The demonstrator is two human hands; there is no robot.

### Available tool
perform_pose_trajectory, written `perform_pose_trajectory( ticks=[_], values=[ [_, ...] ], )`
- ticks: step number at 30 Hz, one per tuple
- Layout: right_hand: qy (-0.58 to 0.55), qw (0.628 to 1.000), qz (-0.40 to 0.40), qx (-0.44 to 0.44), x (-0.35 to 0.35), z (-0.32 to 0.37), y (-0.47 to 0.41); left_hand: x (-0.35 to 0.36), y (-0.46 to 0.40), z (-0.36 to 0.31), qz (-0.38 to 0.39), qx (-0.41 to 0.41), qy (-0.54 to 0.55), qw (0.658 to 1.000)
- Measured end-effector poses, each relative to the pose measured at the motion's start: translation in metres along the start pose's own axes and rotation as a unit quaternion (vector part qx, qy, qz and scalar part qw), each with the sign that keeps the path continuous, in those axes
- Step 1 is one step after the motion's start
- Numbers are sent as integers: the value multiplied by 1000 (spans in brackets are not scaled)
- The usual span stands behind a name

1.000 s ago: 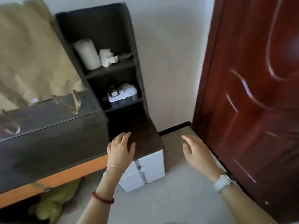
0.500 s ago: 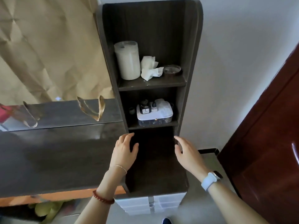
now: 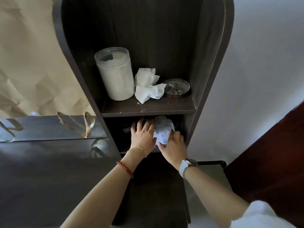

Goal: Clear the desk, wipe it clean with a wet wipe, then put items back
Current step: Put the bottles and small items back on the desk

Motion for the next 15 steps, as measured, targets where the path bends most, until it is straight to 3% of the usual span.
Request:
perform_pose_trajectory(
  ticks=[11, 15],
  values=[
    [0, 998, -24, 61, 12, -15, -6, 11, -21, 2, -3, 8, -51, 999],
    [-4, 996, -30, 78, 10, -15, -7, 10, -19, 2, -71, 31, -18, 997]
  ],
)
Point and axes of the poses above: each hand's wrist, its own y-axis away from the middle knuckle, its own x-axis out of the palm, z = x × y, the point moved 5 cm from there along -y, towards the middle knuckle, and after that the axes turned 15 degrees about -y, right-handed, at the moved point
